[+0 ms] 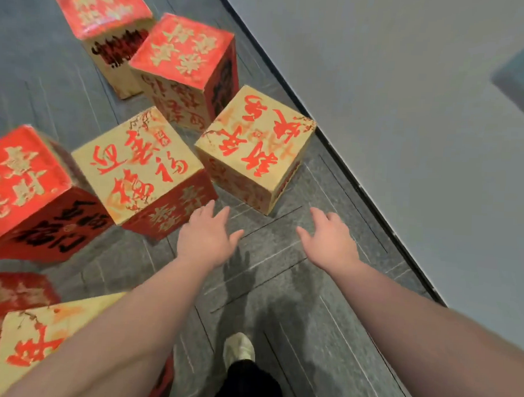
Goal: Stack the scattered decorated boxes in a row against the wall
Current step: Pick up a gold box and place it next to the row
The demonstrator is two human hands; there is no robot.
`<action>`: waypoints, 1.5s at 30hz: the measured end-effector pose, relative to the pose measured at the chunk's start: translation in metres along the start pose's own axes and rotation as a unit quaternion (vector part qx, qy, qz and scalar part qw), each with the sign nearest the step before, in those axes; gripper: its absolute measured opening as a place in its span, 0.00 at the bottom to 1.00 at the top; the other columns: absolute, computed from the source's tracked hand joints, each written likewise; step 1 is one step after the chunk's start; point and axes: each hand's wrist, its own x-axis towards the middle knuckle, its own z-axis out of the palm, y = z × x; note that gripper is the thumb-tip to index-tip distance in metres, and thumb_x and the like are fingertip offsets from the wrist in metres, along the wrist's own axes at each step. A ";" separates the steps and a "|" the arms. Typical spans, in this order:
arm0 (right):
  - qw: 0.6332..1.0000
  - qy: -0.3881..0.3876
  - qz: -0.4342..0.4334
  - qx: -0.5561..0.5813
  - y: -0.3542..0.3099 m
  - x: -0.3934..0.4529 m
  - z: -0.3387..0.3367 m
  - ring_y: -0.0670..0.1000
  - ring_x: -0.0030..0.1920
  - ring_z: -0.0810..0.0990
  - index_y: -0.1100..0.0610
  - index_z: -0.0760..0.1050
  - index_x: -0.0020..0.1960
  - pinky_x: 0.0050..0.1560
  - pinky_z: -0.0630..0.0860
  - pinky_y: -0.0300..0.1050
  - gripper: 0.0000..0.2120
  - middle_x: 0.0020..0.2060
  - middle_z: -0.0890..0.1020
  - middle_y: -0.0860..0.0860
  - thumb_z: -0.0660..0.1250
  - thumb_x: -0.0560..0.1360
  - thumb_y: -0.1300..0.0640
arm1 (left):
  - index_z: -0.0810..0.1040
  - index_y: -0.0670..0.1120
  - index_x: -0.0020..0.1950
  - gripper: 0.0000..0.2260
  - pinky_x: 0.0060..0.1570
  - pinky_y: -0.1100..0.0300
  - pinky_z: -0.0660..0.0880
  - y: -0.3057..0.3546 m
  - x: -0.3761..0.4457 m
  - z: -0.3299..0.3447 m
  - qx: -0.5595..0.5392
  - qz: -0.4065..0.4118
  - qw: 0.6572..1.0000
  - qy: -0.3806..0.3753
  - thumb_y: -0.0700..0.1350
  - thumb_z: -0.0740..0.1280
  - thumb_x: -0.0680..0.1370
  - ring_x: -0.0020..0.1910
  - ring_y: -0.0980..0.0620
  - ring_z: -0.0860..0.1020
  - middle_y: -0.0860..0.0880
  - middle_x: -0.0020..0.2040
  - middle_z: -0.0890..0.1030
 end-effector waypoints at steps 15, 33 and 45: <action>0.997 -0.021 0.076 0.024 -0.094 0.212 -0.022 0.60 0.71 0.63 0.44 0.51 0.76 0.66 0.68 0.60 0.32 0.72 0.63 0.57 0.57 0.77 0.37 | 0.55 0.53 0.77 0.32 0.71 0.45 0.61 -0.018 0.238 -0.087 0.044 0.057 0.997 -0.008 0.66 0.56 0.76 0.76 0.44 0.53 0.46 0.78 0.53; 0.958 -0.034 0.255 0.124 -0.100 0.328 0.006 0.62 0.76 0.50 0.35 0.43 0.76 0.67 0.64 0.63 0.41 0.77 0.41 0.53 0.66 0.73 0.38 | 0.38 0.60 0.76 0.47 0.72 0.40 0.54 -0.022 0.426 -0.073 0.056 0.095 0.992 -0.062 0.72 0.62 0.68 0.77 0.41 0.43 0.48 0.78 0.39; 0.928 0.018 0.287 0.236 -0.105 0.343 0.055 0.58 0.69 0.67 0.30 0.42 0.73 0.61 0.75 0.58 0.37 0.74 0.49 0.50 0.65 0.75 0.41 | 0.44 0.60 0.77 0.47 0.66 0.42 0.66 -0.039 0.449 -0.039 -0.033 0.106 0.991 -0.069 0.63 0.72 0.68 0.75 0.41 0.53 0.51 0.77 0.38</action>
